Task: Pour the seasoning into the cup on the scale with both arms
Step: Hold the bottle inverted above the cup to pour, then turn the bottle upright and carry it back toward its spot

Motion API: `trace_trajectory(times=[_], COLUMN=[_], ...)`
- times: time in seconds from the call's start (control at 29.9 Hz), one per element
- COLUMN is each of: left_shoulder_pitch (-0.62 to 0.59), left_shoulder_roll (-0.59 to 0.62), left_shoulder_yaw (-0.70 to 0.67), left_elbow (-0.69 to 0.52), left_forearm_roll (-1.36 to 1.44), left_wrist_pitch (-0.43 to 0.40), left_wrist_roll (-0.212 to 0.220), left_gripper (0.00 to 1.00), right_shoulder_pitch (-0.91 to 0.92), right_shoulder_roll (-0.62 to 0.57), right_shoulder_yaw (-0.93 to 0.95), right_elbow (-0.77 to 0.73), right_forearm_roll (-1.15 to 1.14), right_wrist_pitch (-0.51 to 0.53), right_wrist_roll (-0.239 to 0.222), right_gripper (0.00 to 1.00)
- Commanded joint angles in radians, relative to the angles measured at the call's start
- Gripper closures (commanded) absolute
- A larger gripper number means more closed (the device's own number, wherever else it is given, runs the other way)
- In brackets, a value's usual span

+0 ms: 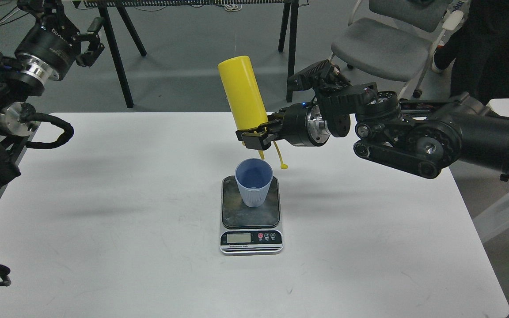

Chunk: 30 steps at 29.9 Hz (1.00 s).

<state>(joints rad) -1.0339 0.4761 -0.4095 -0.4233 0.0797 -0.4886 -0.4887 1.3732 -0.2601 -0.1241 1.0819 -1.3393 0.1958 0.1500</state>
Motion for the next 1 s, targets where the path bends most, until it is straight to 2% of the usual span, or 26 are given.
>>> trace_trajectory(times=[0.0,0.5,0.6,0.7,0.84,0.9,0.97], left_shoulder_pitch=[0.000,0.000,0.000,0.000,0.000,0.000,0.000], left_shoulder_roll=[-0.002,0.004,0.007,0.007,-0.001,-0.002,-0.002], left_shoulder_yaw=[0.000,0.000,0.000,0.000,0.000,0.001,0.001], left_elbow=[0.000,0.000,0.000,-0.002,0.000,0.000,-0.002], left_forearm_roll=[0.000,0.000,0.000,0.000,0.000,0.000,0.000], left_wrist_pitch=[0.000,0.000,0.000,0.000,0.000,0.000,0.000], left_wrist_roll=[0.000,0.000,0.000,0.000,0.000,0.000,0.000], left_gripper=[0.04,0.03,0.03,0.03,0.03,0.03,0.03], right_shoulder_pitch=[0.000,-0.006,-0.006,-0.017,-0.062,-0.110,-0.208], right_shoulder_roll=[0.007,0.015,-0.002,-0.048,-0.183,-0.235,-0.272], right_shoulder_yaw=[0.000,0.010,0.058,0.141,0.195,0.250,0.334], right_elbow=[-0.011,-0.016,-0.068,-0.125,-0.099,-0.074,-0.070], right_forearm_roll=[-0.001,0.000,0.055,0.339,0.766,0.903,1.065], right_wrist_pitch=[-0.001,-0.001,-0.001,0.028,0.118,0.195,0.293], right_wrist_roll=[-0.001,-0.003,0.002,0.011,0.026,0.051,0.053], right_gripper=[0.71,0.71,0.71,0.71,0.71,0.71,0.71])
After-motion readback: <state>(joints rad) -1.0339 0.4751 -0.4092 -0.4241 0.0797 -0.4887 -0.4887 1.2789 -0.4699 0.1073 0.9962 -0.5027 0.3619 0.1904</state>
